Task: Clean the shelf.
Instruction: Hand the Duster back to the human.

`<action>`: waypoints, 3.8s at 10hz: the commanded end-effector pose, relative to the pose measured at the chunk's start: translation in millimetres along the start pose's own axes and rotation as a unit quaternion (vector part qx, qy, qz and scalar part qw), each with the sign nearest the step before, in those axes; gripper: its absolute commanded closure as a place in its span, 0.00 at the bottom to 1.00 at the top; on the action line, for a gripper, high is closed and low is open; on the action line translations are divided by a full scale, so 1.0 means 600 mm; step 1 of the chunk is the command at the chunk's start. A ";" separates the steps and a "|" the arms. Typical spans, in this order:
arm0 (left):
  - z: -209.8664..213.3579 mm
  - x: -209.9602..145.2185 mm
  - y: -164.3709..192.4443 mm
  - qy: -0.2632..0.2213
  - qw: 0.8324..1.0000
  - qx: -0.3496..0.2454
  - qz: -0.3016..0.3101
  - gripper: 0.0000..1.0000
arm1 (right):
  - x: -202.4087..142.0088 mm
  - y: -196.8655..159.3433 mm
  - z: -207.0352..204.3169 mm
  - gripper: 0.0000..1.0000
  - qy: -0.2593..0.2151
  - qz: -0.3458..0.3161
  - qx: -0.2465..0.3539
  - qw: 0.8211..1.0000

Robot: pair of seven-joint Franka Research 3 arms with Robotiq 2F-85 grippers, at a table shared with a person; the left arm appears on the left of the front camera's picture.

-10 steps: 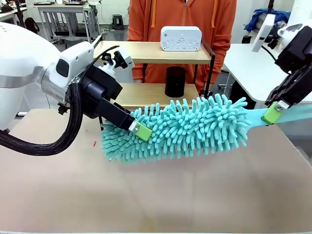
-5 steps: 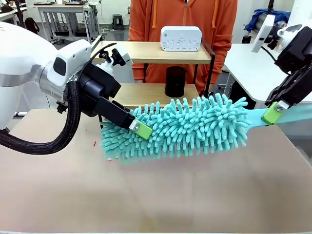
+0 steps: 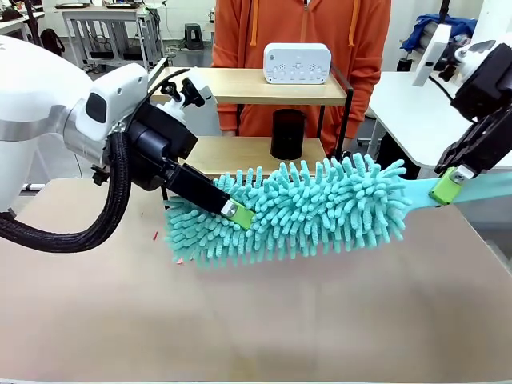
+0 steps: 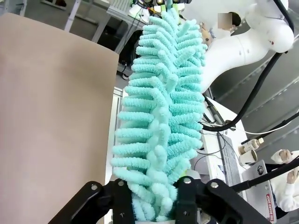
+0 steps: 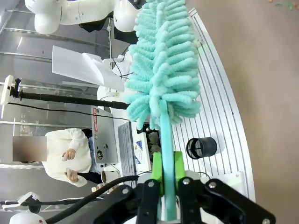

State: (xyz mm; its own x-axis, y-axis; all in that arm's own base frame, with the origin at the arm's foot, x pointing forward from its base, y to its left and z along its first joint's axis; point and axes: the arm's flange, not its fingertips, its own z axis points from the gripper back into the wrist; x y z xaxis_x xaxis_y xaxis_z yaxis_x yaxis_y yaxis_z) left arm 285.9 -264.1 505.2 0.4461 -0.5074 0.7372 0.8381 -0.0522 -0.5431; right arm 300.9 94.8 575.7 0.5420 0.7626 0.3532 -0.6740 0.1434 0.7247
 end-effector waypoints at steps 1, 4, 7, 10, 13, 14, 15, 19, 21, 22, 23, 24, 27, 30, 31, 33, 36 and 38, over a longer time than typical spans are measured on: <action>0.003 -0.001 0.000 -0.014 1.000 -0.006 -0.017 1.00 | 0.002 0.002 0.002 0.88 0.004 0.007 0.008 1.000; 0.009 0.001 -0.001 -0.016 1.000 -0.003 -0.019 1.00 | 0.001 0.002 0.004 0.88 -0.001 0.005 0.006 1.000; 0.019 0.000 0.000 -0.017 1.000 0.002 -0.020 1.00 | -0.006 0.000 0.018 0.29 -0.045 0.009 0.011 0.999; 0.045 -0.015 -0.002 -0.011 1.000 -0.011 -0.024 1.00 | -0.037 -0.028 0.067 0.00 -0.216 -0.032 0.016 0.976; 0.090 -0.040 -0.009 -0.017 0.999 -0.026 -0.023 1.00 | -0.119 -0.138 0.125 0.00 -0.460 -0.300 -0.022 0.836; 0.111 -0.054 -0.015 -0.031 0.999 -0.033 -0.019 1.00 | -0.156 -0.191 0.119 0.00 -0.460 -0.381 0.001 0.802; 0.133 -0.067 -0.022 -0.050 0.998 -0.033 -0.015 1.00 | -0.186 -0.231 0.098 0.00 -0.439 -0.430 0.046 0.788; 0.244 -0.123 -0.048 -0.155 0.987 -0.040 0.030 1.00 | -0.247 -0.287 0.063 0.00 -0.380 -0.454 0.019 0.806; 0.340 -0.140 -0.069 -0.301 0.953 -0.035 0.010 1.00 | -0.247 -0.287 0.063 0.00 -0.380 -0.454 0.019 0.806; 0.400 -0.157 -0.072 -0.407 0.913 -0.030 0.016 1.00 | -0.247 -0.287 0.063 0.00 -0.380 -0.454 0.019 0.806; 0.445 -0.178 -0.066 -0.486 0.872 -0.004 0.058 1.00 | -0.247 -0.287 0.063 0.00 -0.380 -0.454 0.019 0.806; 0.485 -0.206 -0.051 -0.538 0.834 0.028 0.120 1.00 | -0.247 -0.287 0.063 0.00 -0.380 -0.454 0.019 0.806; 0.530 -0.284 0.046 -0.578 0.736 0.126 0.328 1.00 | -0.247 -0.287 0.063 0.00 -0.380 -0.454 0.019 0.806; 0.514 -0.314 0.137 -0.519 0.701 0.167 0.460 1.00 | -0.247 -0.287 0.063 0.00 -0.380 -0.454 0.019 0.806; 0.507 -0.313 0.148 -0.496 0.713 0.154 0.471 1.00 | -0.247 -0.287 0.063 0.00 -0.380 -0.454 0.019 0.806; 0.552 -0.333 0.153 -0.527 0.710 0.184 0.429 1.00 | -0.247 -0.287 0.063 0.00 -0.380 -0.454 0.019 0.806; 0.552 -0.333 0.153 -0.527 0.710 0.184 0.429 1.00 | -0.247 -0.287 0.063 0.00 -0.380 -0.454 0.019 0.806; 0.552 -0.333 0.153 -0.527 0.710 0.184 0.429 1.00 | -0.247 -0.287 0.063 0.00 -0.380 -0.454 0.019 0.806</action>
State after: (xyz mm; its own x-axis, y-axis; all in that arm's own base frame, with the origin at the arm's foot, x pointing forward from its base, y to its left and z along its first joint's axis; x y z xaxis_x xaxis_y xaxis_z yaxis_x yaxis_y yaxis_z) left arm 378.6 118.8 441.0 0.6619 0.7297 0.1718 0.0257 0.2070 -0.9780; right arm 356.9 -65.6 421.7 0.9575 -0.2708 -0.0995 0.2049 0.3954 0.8954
